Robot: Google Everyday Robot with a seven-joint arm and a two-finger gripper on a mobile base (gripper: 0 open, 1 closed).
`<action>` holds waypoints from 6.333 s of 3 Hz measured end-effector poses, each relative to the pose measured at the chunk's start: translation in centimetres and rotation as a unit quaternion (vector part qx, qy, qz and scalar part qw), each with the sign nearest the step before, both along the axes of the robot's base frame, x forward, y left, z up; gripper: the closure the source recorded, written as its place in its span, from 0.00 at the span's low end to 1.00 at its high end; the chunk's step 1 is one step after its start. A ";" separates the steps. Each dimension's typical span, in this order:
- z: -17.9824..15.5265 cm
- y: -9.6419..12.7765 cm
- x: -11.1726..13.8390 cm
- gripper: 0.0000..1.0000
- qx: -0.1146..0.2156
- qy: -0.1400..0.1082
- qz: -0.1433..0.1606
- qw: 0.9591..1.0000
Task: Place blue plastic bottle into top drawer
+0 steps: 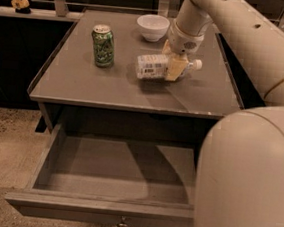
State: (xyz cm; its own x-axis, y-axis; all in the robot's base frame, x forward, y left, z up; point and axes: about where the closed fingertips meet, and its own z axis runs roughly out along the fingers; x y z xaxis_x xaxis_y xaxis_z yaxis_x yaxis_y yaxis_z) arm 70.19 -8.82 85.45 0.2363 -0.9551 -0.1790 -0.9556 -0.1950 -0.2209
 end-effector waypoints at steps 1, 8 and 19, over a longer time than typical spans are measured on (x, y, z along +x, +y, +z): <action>4.4 0.7 -4.7 1.00 0.007 -0.042 -0.012 0.999; -0.3 -0.3 -28.0 1.00 -0.014 -0.044 -0.062 0.997; -24.5 -2.5 -23.0 1.00 0.095 0.110 -0.122 0.982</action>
Offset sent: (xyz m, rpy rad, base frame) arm -0.2333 0.0214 -0.0813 -0.1167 0.2527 0.0515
